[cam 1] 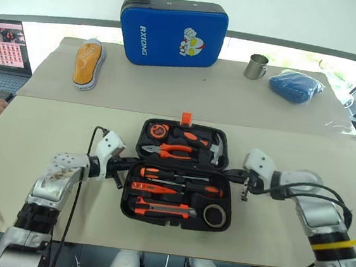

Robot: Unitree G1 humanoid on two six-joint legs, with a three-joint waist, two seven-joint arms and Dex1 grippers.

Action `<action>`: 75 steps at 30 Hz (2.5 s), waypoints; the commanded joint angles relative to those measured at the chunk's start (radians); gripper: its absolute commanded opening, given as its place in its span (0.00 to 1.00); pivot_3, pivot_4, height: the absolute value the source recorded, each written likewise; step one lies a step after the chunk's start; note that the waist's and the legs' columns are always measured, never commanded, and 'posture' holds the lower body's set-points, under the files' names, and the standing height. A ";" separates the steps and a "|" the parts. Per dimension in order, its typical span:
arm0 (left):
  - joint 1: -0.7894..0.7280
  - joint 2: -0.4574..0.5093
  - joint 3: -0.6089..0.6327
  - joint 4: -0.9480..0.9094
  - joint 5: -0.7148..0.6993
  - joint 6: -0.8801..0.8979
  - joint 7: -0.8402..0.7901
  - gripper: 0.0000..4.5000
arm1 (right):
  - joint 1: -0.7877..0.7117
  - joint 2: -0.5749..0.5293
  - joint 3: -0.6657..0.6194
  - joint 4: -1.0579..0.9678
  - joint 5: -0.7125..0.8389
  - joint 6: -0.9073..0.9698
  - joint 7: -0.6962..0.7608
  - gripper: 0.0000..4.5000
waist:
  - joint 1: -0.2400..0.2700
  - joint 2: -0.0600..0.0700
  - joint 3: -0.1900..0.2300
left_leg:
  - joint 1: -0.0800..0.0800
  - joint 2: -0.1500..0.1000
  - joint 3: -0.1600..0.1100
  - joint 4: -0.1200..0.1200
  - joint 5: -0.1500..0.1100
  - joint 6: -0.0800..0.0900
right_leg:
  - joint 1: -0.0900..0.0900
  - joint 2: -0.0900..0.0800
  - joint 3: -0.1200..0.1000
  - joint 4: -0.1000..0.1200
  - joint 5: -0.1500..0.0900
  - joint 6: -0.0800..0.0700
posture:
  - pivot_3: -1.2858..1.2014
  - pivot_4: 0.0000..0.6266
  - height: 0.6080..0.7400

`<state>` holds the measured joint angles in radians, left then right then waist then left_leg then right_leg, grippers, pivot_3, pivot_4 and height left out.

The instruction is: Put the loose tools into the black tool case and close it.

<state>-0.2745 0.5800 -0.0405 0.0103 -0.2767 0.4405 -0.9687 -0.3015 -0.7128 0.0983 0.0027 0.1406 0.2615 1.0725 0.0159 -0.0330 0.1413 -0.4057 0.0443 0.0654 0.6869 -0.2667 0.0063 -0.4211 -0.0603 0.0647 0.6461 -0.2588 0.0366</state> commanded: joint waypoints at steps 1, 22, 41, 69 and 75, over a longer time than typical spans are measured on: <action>0.001 -0.012 0.027 -0.021 -0.017 0.013 0.042 0.01 | 0.011 -0.021 -0.063 -0.037 0.040 0.056 -0.025 0.00 | -0.001 0.000 0.000 | 0.000 0.000 0.000 0.000 0.000 0.000 | 0.000 0.000 0.000 0.000 0.000 0.000 | 0.52 0.24 1.00; -0.343 0.099 0.104 -0.052 -0.213 0.833 0.262 0.87 | -0.506 0.034 -0.046 0.112 0.244 1.083 -0.281 1.00 | -0.028 0.001 0.002 | -0.004 0.000 -0.007 0.007 0.000 0.000 | -0.002 0.002 0.000 0.004 0.000 0.000 | 0.52 0.24 1.00; -0.370 0.082 0.024 0.026 -0.175 0.768 0.314 0.33 | -0.532 0.102 0.068 0.221 0.181 1.113 -0.412 0.18 | -0.029 0.000 0.001 | -0.001 -0.001 -0.006 0.007 0.001 -0.002 | 0.000 0.001 0.000 0.009 0.000 0.000 | 0.52 0.24 1.00; 0.130 0.014 0.181 0.188 0.139 -0.869 0.077 0.00 | 0.050 -0.105 0.015 0.147 -0.273 -0.779 -0.457 0.00 | -0.031 -0.001 0.002 | 0.001 0.001 -0.002 0.003 0.003 -0.001 | 0.001 0.000 0.002 0.002 0.001 -0.001 | 0.52 0.24 1.00; 0.271 0.027 0.199 0.166 0.131 -0.888 0.127 0.00 | 0.163 -0.135 -0.010 0.174 -0.228 -0.856 -0.432 0.30 | -0.034 -0.002 -0.001 | 0.010 0.002 -0.002 -0.004 0.002 0.000 | 0.009 0.000 0.005 0.000 0.001 0.000 | 0.52 0.24 1.00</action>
<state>-0.0405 0.5845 0.1229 0.1441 -0.1515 -0.4788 -0.8505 -0.1398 -0.8395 0.1328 0.1763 -0.0943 -0.5780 0.6456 -0.0181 -0.0347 0.1402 -0.3900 0.0465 0.0645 0.6803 -0.2646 0.0068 -0.4081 -0.0598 0.0695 0.6437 -0.2575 0.0360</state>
